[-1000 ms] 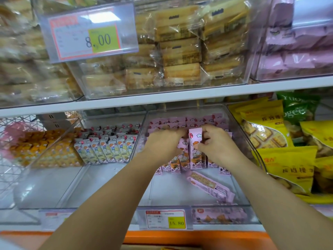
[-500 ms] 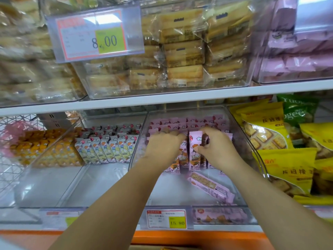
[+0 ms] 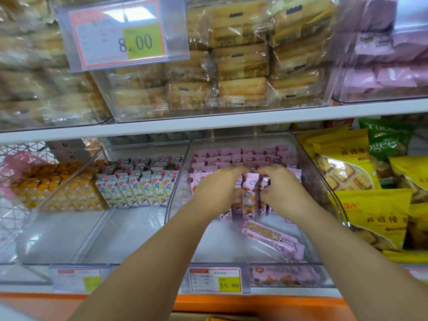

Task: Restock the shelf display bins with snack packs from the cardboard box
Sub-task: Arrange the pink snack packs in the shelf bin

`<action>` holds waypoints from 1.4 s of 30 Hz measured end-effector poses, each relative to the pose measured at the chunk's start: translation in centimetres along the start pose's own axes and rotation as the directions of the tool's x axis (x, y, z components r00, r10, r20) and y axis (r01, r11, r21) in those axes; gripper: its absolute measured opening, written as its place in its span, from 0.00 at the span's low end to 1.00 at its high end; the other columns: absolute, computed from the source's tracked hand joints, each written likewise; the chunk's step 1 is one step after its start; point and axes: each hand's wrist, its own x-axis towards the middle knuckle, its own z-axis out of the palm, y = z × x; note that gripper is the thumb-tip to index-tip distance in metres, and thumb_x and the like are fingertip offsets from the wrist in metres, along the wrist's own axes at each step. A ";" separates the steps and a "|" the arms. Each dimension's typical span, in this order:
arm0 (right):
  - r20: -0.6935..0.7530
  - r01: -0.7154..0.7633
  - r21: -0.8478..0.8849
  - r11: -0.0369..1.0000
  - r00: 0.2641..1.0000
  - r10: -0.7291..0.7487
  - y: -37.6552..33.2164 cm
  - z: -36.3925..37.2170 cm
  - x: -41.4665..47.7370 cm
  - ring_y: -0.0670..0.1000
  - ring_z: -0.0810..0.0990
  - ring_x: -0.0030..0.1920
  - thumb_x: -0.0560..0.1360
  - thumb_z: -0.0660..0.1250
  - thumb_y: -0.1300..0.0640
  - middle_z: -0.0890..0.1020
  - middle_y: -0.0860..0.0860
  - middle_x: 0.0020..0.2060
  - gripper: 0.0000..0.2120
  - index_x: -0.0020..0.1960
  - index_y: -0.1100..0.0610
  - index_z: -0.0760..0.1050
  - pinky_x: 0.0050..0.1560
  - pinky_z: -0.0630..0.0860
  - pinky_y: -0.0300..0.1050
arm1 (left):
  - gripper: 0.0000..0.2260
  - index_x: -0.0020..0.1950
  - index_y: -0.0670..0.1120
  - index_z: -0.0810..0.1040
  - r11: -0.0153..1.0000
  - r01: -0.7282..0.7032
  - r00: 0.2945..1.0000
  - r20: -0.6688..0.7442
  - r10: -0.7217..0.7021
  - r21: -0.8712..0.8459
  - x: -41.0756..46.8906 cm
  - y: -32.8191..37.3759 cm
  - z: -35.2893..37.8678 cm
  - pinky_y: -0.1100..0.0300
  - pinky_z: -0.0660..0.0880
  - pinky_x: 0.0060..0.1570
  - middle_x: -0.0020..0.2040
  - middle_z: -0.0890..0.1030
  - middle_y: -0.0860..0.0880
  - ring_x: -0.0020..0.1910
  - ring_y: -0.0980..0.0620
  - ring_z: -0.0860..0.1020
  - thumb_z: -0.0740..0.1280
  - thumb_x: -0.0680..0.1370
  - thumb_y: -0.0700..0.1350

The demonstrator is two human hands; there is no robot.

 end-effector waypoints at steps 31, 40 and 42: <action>0.084 -0.020 -0.530 0.848 0.994 0.076 0.0 -2.0 1.5 0.58 0.81 0.49 0.76 0.66 0.64 0.81 0.57 0.51 0.16 0.63 0.56 0.74 0.48 0.79 0.49 | 0.22 0.72 0.52 0.67 0.991 0.076 0.997 -0.038 -0.072 0.112 -0.8 1.0 -0.2 0.54 0.73 0.55 0.70 0.72 0.51 0.64 0.48 0.74 0.65 0.79 0.52; 0.208 0.046 -0.490 0.871 0.976 0.065 -0.2 -2.5 2.6 0.56 0.78 0.56 0.77 0.66 0.61 0.78 0.56 0.59 0.19 0.67 0.55 0.71 0.56 0.77 0.49 | 0.20 0.70 0.50 0.68 0.983 0.071 0.995 -0.080 -0.058 0.172 0.2 1.4 0.6 0.54 0.74 0.48 0.68 0.70 0.48 0.57 0.44 0.77 0.65 0.79 0.50; 0.191 0.039 -0.458 0.888 0.980 0.056 -0.1 -2.4 2.6 0.56 0.78 0.56 0.76 0.66 0.59 0.78 0.56 0.59 0.19 0.67 0.56 0.72 0.57 0.76 0.49 | 0.20 0.69 0.50 0.67 0.980 0.074 0.992 -0.114 -0.054 0.183 0.4 1.3 0.9 0.54 0.74 0.45 0.67 0.67 0.47 0.52 0.43 0.79 0.65 0.79 0.50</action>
